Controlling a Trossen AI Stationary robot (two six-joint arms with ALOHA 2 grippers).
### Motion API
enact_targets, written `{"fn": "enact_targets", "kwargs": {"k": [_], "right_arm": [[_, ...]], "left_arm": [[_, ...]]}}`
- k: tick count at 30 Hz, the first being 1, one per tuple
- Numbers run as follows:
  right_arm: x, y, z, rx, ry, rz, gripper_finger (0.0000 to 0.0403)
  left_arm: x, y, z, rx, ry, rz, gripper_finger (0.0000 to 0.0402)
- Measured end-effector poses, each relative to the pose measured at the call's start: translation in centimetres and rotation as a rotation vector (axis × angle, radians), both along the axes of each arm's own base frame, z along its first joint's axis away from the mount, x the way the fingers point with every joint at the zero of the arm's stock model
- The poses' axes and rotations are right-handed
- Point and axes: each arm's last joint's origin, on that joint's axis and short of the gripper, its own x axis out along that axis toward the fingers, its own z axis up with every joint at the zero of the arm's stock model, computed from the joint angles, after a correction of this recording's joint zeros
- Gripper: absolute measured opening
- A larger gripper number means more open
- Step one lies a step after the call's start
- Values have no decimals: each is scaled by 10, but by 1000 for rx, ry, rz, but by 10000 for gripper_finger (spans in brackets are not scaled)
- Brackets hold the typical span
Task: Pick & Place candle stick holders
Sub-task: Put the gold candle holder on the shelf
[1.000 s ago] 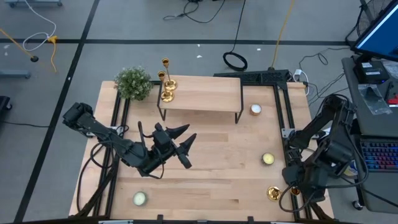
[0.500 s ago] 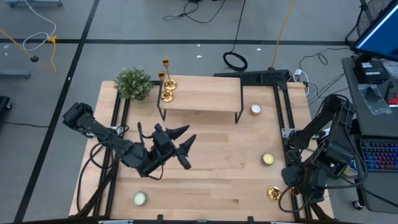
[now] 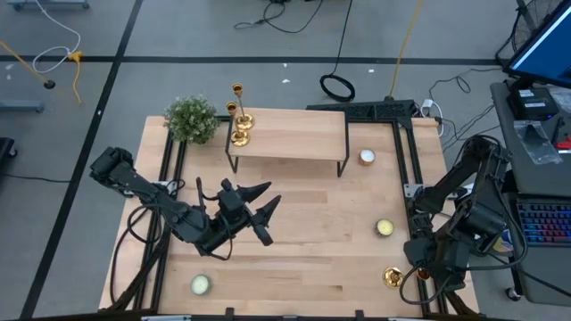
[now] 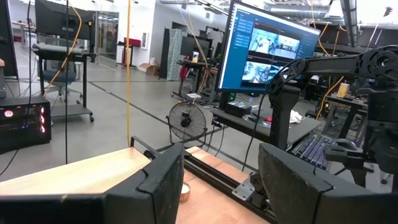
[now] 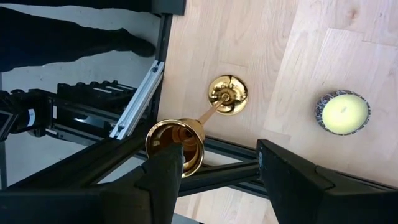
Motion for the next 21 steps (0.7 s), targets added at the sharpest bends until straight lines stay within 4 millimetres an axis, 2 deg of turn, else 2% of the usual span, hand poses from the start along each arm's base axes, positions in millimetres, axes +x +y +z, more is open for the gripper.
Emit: {"fn": "enact_targets", "kwargs": {"k": [13,21], "right_arm": [[0,0,0,1,0,1,199],[0,0,0,0,-2,7,199]], "left_arm": [[1,-1,-5,41,60,-7,207],[3,-3,-15,111,158,-89,207]]}}
